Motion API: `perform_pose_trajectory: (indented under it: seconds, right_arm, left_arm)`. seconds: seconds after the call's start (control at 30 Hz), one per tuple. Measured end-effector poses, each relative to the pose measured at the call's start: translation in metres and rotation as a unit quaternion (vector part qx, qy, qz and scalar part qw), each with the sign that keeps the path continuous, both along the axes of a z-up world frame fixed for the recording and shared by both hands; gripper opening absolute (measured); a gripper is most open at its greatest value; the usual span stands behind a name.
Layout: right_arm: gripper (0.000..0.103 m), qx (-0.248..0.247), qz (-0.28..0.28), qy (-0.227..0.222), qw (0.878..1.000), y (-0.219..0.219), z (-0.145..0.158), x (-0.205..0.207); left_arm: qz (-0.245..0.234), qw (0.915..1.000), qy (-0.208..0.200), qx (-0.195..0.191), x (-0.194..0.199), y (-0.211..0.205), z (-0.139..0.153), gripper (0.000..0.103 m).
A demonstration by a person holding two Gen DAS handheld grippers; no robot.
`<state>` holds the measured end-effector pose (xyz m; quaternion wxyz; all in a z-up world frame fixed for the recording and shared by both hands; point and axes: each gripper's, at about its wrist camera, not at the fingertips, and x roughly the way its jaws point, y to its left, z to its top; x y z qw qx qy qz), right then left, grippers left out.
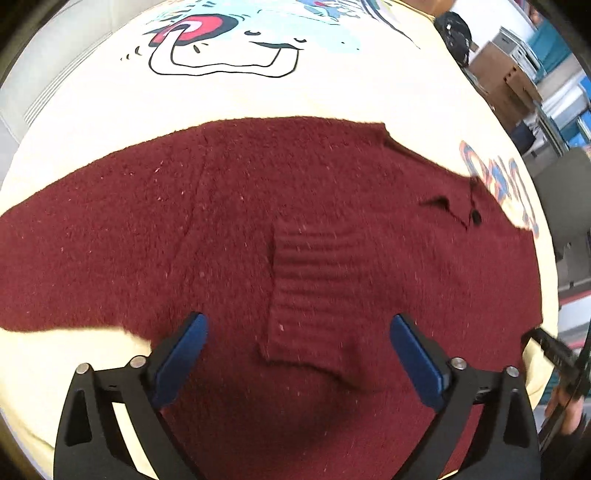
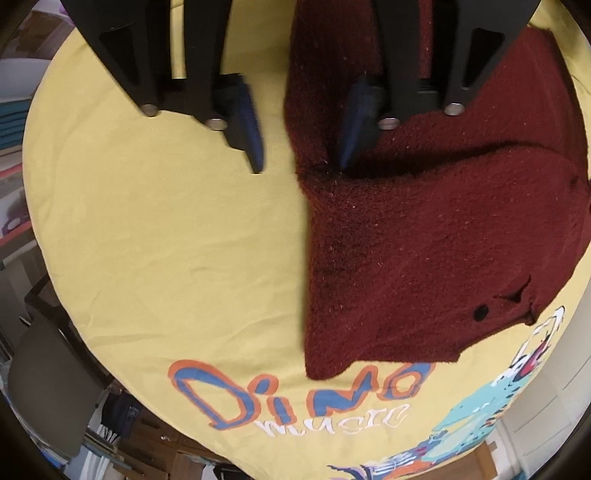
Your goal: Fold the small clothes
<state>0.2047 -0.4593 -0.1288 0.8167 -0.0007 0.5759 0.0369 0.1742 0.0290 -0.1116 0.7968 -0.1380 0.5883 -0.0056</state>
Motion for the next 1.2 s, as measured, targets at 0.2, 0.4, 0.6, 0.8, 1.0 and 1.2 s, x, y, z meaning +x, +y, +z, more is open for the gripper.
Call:
perform_pose_trajectory:
  seconds: [0.2, 0.4, 0.6, 0.8, 1.0, 1.2]
  right_arm:
    - [0.050, -0.009, 0.002, 0.005, 1.000, -0.003, 0.005, -0.008]
    - [0.050, -0.021, -0.004, 0.010, 1.000, -0.011, 0.003, -0.008]
    - [0.050, -0.003, -0.025, 0.006, 1.000, -0.014, 0.006, 0.000]
    - [0.063, 0.061, -0.049, -0.009, 0.997, -0.013, 0.021, 0.028]
    - [0.070, 0.085, -0.052, 0.014, 0.995, 0.004, -0.003, 0.067]
    - [0.030, 0.079, -0.031, 0.039, 0.996, 0.023, -0.030, 0.078]
  left_arm:
    - [-0.013, 0.9992, 0.038, 0.001, 0.028, -0.008, -0.034, 0.098]
    - [-0.062, 0.9966, 0.030, 0.044, 0.037, -0.038, -0.044, 0.056]
    - [-0.101, 0.9934, 0.000, 0.054, 0.032, -0.054, -0.032, 0.012]
    - [-0.084, 0.9941, -0.059, 0.034, 0.032, -0.049, 0.001, 0.011]
    - [-0.060, 0.9912, -0.106, 0.052, 0.034, -0.026, 0.036, 0.011]
    - [-0.059, 0.9940, -0.073, 0.056, 0.033, -0.011, 0.014, 0.011]
